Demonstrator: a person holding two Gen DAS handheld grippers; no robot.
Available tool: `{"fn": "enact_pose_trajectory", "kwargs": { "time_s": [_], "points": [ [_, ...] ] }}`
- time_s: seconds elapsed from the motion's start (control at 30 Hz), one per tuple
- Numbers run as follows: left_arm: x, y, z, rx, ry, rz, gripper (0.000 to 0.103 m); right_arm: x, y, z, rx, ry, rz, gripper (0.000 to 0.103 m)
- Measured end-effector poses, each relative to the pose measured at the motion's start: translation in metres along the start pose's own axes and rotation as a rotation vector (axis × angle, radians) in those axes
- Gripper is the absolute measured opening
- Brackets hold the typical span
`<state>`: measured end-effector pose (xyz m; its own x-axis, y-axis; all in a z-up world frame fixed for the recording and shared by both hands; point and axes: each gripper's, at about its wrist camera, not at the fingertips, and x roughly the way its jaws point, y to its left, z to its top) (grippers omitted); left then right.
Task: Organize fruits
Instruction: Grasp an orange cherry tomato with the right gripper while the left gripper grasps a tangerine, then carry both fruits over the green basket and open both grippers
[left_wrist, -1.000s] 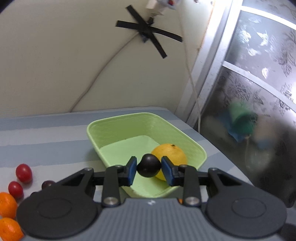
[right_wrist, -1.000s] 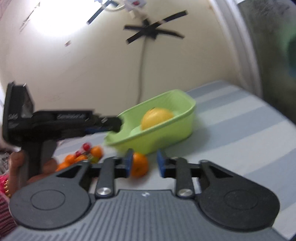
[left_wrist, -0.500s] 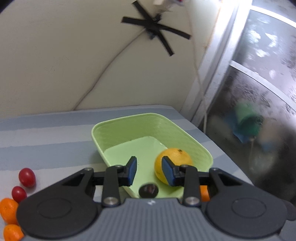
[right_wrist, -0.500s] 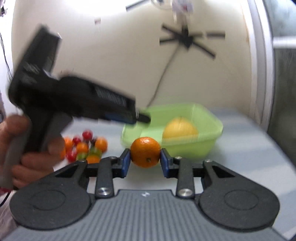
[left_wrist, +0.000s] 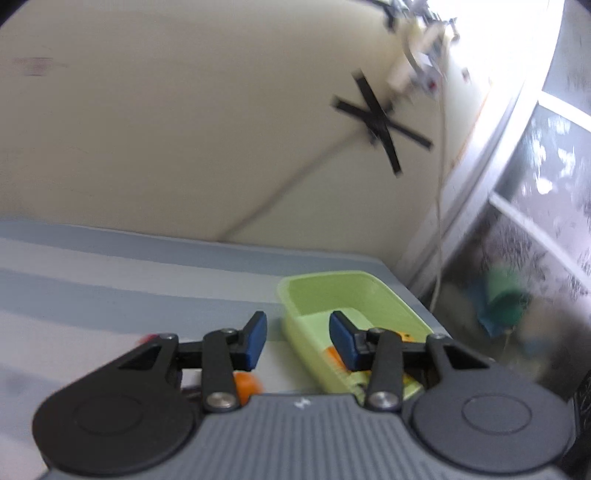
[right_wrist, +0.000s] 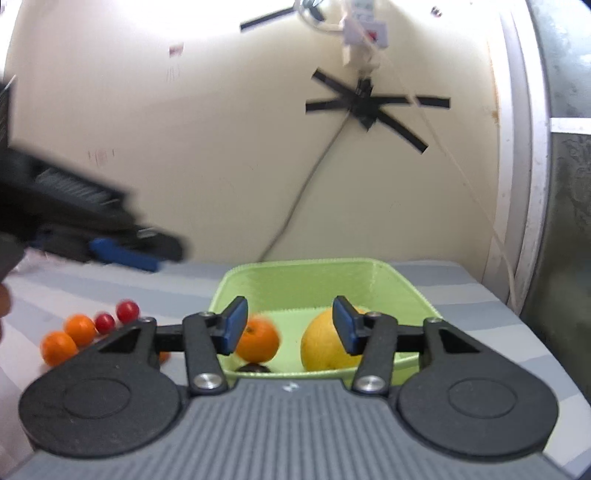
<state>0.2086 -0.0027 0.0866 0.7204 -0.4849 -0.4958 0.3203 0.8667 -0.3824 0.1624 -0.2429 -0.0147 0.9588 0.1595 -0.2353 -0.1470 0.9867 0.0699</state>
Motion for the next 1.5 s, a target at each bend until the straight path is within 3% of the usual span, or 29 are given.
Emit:
{"fn": "enact_pose_trajectory", "kwargs": {
  "time_s": [0.1,0.17,0.23,0.3,0.4,0.53,0.8,0.9,1.03,1.07,1.13,1.5],
  "points": [
    [-0.047,0.030,-0.013,-0.040,-0.077,0.064,0.041,-0.021,0.000,0.001,0.041,-0.024,0.024,0.053],
    [-0.071,0.047,-0.027,-0.057,-0.108,0.146,0.043,-0.034,0.002,-0.003,0.073,-0.024,0.077,0.052],
    [-0.087,0.061,-0.042,-0.083,-0.114,0.201,0.043,-0.042,0.012,-0.009,0.084,0.011,0.148,0.048],
    [-0.095,0.072,-0.054,-0.119,-0.103,0.207,0.043,-0.042,0.026,-0.015,0.069,0.064,0.196,0.043],
    [-0.089,0.074,-0.068,-0.098,-0.066,0.221,0.043,-0.039,0.052,-0.025,-0.003,0.119,0.236,0.043],
    [-0.072,0.061,-0.076,0.003,-0.040,0.231,0.054,-0.026,0.073,-0.029,-0.091,0.160,0.210,0.044],
    [-0.036,0.039,-0.089,0.132,-0.001,0.260,0.055,-0.005,0.077,-0.032,-0.152,0.250,0.175,0.044],
    [-0.027,0.045,-0.089,0.108,0.037,0.282,0.045,0.004,0.080,-0.033,-0.165,0.278,0.183,0.044],
    [-0.027,0.047,-0.091,0.091,0.037,0.278,0.042,0.015,0.082,-0.032,-0.156,0.312,0.189,0.043],
    [-0.028,0.046,-0.091,0.096,0.033,0.286,0.042,0.016,0.082,-0.031,-0.153,0.312,0.191,0.035],
    [-0.033,0.042,-0.095,0.095,0.029,0.279,0.042,0.014,0.084,-0.032,-0.167,0.303,0.187,0.035],
    [-0.062,-0.024,-0.144,0.184,0.106,0.056,0.042,-0.067,0.068,-0.054,-0.086,0.256,0.200,0.035]
  ]
}}
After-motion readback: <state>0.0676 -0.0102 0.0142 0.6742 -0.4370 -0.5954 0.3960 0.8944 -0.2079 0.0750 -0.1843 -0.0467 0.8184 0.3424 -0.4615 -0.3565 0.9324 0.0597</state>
